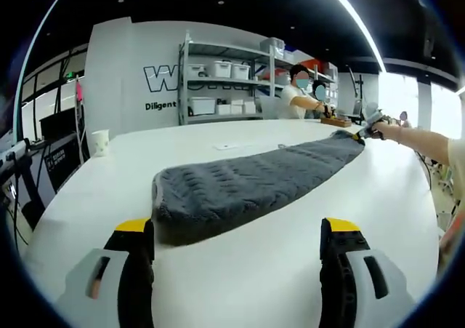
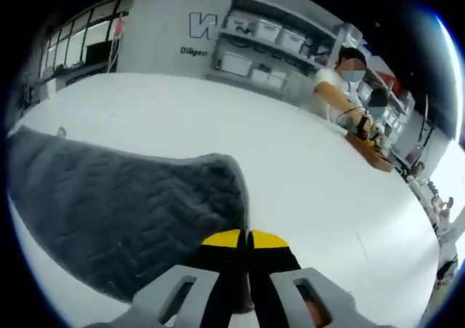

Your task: Open the folded towel by lifting each exposed corner and separating the folded layers until the towel lies flat within the target outline without major curled edges

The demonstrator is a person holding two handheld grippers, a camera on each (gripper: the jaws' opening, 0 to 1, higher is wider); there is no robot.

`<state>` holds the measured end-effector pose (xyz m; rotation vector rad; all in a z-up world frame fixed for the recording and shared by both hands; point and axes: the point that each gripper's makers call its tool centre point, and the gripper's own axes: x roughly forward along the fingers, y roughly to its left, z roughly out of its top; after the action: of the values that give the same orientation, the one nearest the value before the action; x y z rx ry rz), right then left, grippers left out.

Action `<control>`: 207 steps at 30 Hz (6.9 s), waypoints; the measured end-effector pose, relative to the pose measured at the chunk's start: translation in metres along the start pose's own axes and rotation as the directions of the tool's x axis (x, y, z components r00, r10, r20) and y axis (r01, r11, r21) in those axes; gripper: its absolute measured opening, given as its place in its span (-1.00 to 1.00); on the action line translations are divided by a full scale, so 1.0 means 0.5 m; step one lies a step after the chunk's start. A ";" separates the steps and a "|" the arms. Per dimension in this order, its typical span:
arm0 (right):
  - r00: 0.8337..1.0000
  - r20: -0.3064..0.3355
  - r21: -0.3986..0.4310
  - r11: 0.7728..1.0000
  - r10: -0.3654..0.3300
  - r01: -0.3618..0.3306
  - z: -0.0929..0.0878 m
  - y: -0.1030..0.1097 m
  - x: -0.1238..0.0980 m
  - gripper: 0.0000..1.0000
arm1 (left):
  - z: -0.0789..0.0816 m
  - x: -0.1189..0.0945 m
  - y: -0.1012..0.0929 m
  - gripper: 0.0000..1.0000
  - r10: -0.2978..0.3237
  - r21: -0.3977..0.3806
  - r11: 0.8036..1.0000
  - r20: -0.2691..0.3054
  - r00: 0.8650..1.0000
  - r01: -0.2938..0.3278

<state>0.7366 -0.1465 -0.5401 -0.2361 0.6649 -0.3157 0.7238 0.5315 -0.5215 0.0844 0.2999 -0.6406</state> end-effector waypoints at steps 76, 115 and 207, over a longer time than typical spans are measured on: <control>0.951 0.200 -0.186 0.962 0.234 -0.198 -0.041 0.144 -0.296 0.99 | -0.003 -0.003 0.000 0.87 0.000 0.003 1.000 -0.006 1.000 0.000; 0.828 0.255 -0.160 0.866 0.500 -0.474 -0.105 0.329 -0.438 0.97 | 0.084 0.017 0.025 0.79 0.040 -0.024 0.999 0.049 0.998 -0.039; 0.763 0.293 -0.213 0.818 0.575 -0.535 -0.087 0.373 -0.491 0.90 | 0.049 0.152 -0.090 -0.94 -0.266 0.529 0.790 -0.161 0.951 0.310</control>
<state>0.5659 0.1093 -0.4932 -0.1875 0.3743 0.3422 0.7608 0.4475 -0.5205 0.6328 0.1950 -1.0213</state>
